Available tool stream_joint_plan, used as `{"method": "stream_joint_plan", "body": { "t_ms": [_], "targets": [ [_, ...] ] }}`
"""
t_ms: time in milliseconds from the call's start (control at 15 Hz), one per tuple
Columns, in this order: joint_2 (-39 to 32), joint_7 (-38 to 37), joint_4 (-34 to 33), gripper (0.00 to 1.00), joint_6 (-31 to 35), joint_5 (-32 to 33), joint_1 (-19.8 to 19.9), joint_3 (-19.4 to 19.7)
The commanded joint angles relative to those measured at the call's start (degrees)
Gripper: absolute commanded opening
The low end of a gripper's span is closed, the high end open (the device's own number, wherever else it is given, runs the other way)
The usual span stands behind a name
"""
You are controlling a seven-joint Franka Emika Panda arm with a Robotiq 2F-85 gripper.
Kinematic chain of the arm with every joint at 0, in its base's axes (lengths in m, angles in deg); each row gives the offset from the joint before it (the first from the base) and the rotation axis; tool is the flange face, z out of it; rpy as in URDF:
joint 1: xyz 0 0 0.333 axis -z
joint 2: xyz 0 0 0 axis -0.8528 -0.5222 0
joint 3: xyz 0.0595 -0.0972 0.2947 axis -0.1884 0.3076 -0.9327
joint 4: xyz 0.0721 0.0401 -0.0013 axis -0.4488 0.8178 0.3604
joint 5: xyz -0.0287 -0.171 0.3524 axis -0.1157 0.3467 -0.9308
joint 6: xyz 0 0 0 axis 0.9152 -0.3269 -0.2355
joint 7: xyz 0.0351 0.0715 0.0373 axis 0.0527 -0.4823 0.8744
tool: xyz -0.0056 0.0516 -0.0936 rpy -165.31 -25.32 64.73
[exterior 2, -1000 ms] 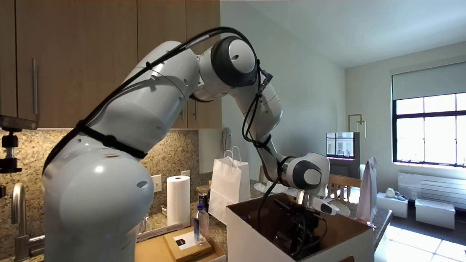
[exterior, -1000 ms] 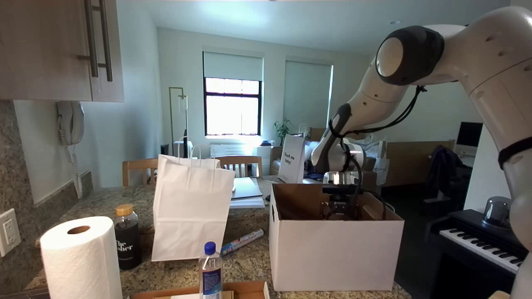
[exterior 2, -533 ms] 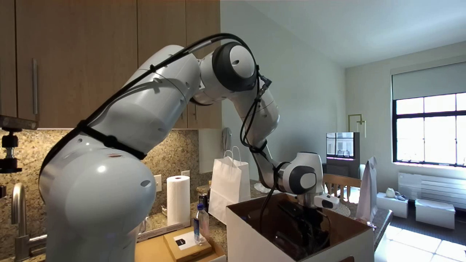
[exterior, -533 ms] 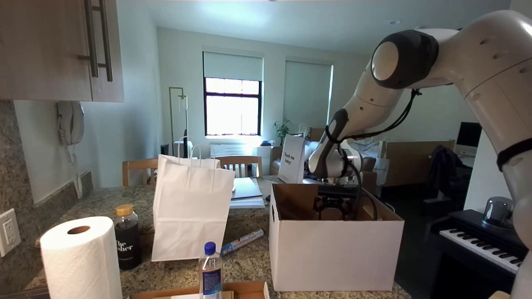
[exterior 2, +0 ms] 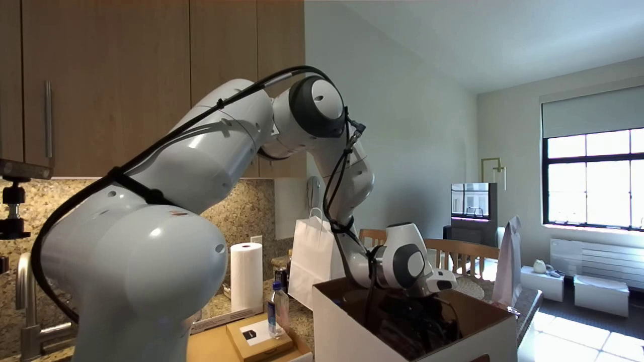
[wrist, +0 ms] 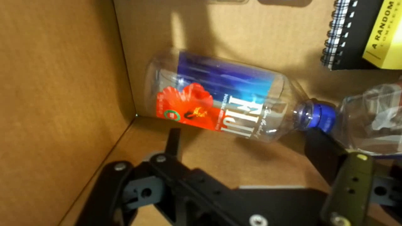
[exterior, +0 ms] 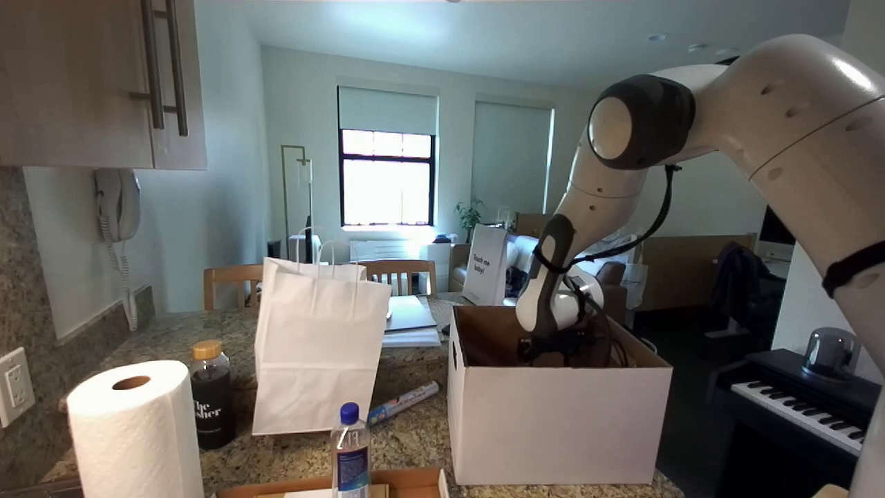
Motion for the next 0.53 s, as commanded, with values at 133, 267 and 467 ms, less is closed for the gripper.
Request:
{"method": "stream_joint_plan", "body": {
  "t_ms": [133,267,467],
  "targets": [
    [2.2,6.9,5.0,1.00,5.0,7.9,-6.9,7.1],
    [1.8,8.8,5.2,1.00,5.2,10.5,-8.6,9.0],
    [1.9,11.3,5.5,1.00,5.0,13.8,-10.1,10.6]
  ]
}}
